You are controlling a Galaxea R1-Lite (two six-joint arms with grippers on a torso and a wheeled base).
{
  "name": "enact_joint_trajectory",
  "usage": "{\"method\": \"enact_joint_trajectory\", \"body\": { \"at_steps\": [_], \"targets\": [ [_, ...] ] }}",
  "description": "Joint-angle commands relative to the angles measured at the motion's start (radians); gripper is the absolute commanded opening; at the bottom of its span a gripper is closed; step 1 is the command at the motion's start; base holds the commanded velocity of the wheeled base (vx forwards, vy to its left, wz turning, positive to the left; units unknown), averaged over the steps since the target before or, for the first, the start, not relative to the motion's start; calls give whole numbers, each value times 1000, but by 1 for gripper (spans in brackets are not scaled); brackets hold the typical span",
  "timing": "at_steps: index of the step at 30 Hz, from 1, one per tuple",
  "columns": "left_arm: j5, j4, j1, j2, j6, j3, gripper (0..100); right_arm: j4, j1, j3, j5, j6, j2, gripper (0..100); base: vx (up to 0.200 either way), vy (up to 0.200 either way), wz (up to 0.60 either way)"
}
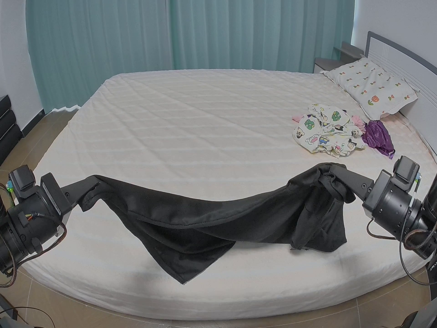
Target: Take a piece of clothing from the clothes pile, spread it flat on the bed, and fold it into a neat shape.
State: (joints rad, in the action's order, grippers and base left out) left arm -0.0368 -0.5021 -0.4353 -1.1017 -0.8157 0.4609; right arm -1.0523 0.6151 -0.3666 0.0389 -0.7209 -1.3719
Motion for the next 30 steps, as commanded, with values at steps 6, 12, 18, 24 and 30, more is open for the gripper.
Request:
{"method": "enact_joint_trajectory", "body": {
  "at_steps": [6, 12, 18, 24, 30],
  "targets": [
    [-3, 24, -3, 66, -2, 59, 0, 8, 75, 23, 4, 1, 237, 0, -200, 0, 0],
    [-14, 62, 7, 74, -2, 165, 0, 97, 78, -127, 10, 0, 320, 0, -200, 0, 0],
    [-15, 174, 10, 80, -3, 289, 0, 198, 18, -400, -2, -2, 289, 0, -67, 0, 0],
    [-17, 168, 59, 6, -3, 331, 0, 356, -146, -687, -73, -92, 90, 0, 0, 0, 0],
    [-14, 168, 79, -83, -48, 364, 0, 393, -255, -844, -122, -104, -122, 0, 0, 0, 0]
  ]
}}
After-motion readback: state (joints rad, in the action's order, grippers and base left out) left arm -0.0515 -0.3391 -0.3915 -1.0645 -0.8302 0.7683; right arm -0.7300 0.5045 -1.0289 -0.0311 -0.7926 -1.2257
